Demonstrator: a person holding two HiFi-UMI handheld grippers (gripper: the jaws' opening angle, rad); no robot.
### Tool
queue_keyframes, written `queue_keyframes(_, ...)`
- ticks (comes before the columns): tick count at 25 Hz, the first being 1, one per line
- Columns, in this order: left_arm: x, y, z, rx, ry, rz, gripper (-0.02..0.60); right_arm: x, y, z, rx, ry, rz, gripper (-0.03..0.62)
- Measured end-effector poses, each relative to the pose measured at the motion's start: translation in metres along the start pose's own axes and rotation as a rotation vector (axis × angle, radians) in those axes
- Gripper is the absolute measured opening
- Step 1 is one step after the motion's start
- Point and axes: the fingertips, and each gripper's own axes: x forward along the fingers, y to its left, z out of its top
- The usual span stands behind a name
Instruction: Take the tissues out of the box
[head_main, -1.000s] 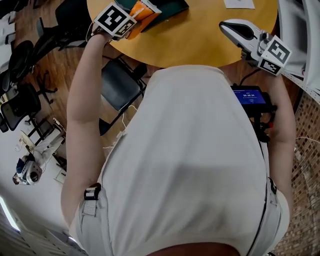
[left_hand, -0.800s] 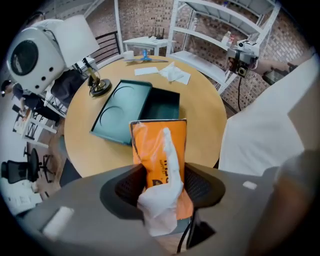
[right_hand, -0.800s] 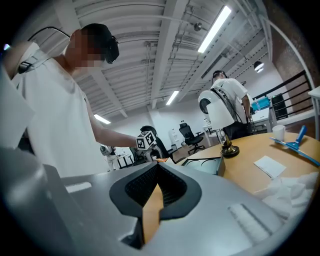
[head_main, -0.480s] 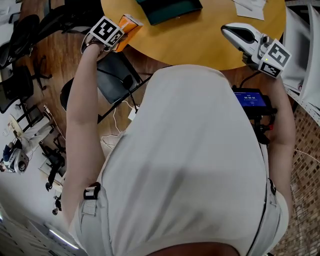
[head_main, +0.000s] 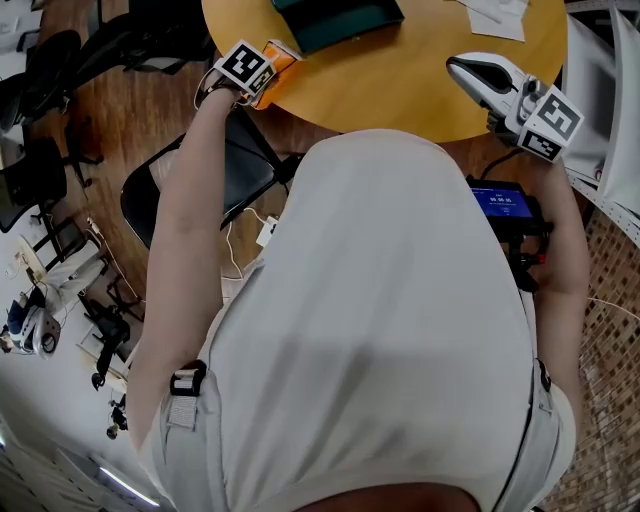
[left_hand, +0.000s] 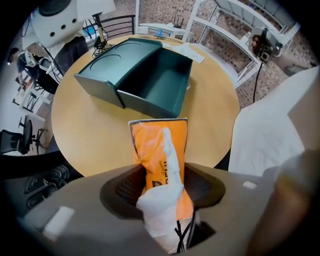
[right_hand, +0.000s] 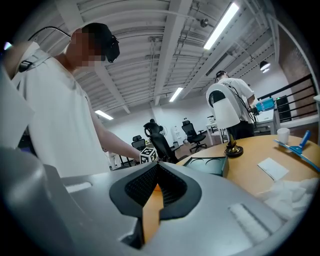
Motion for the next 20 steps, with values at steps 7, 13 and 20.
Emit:
queue_keyframes(7,0.0,-0.004,-0.001,0.004,0.002,-0.002,0.321,0.001,0.002,-0.002,-0.005,0.0,0.006,-0.002)
queue_keyframes(13,-0.038,-0.01,0.009,0.049,-0.047,0.009,0.523,0.002,0.002,0.001,-0.013,0.001,0.011,-0.002)
queue_keyframes(20,-0.082,-0.024,0.042,0.082,-0.221,0.043,0.444,0.005,0.006,0.002,-0.018,0.005,0.028,-0.002)
